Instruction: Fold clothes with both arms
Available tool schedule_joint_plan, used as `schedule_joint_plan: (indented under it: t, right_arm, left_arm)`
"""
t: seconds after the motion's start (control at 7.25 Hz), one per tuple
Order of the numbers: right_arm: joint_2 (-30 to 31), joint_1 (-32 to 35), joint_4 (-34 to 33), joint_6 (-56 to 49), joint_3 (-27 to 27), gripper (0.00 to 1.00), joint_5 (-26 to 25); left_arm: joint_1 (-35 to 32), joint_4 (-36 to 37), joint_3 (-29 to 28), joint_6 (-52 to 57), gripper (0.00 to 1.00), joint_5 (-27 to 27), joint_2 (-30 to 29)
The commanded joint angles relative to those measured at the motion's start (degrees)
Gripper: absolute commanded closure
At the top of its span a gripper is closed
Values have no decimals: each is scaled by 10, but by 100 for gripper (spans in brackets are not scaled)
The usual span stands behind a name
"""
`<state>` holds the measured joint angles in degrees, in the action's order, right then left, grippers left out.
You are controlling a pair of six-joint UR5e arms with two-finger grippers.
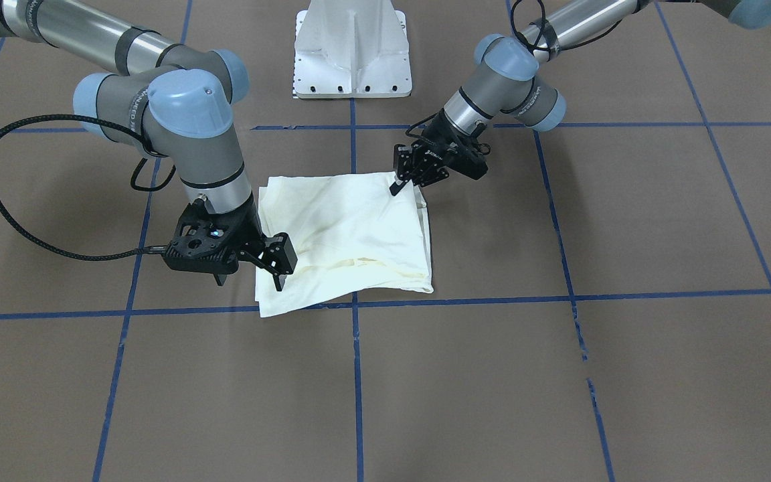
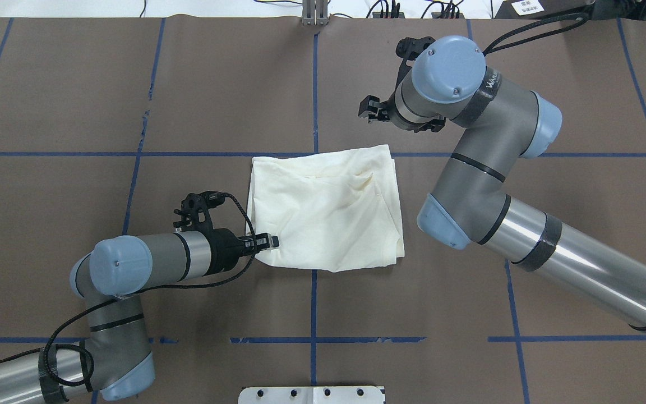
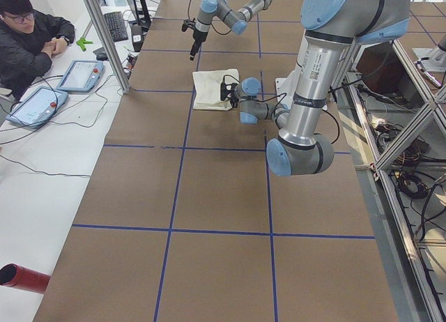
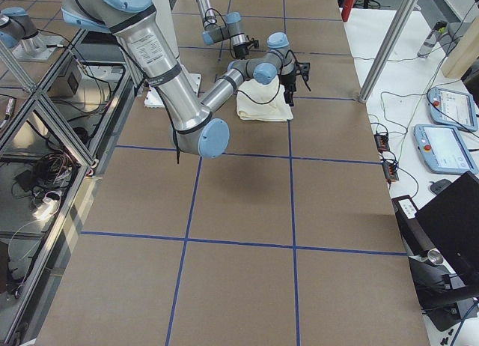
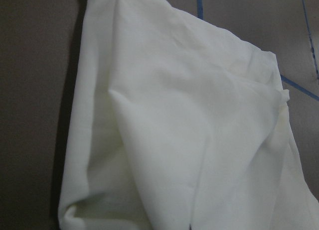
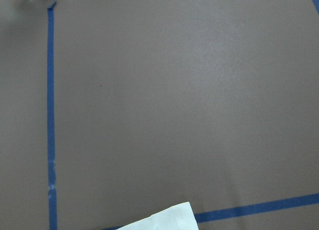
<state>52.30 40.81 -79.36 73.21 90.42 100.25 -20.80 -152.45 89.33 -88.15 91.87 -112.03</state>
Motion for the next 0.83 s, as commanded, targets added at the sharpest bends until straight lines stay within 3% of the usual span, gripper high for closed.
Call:
schedule_joint_plan:
  t: [0.0, 0.14, 0.28, 0.55, 0.69]
  right_arm:
    - [0, 0, 1, -1, -2, 0, 0]
    - [0, 0, 1, -1, -2, 0, 0]
    - [-1, 0, 1, -2, -2, 0, 0]
    - [-1, 0, 1, -2, -2, 0, 1]
    - [-2, 0, 1, -2, -2, 0, 1]
  left_arm:
    - [1, -18, -14, -1, 78, 1, 2]
    - [0, -31, -18, -2, 61, 2, 2]
    - [-9, -28, -1, 2, 35, 8, 1]
    - [-81, -22, 9, 3, 5, 105, 8]
    - [-88, -21, 23, 3, 3, 111, 19]
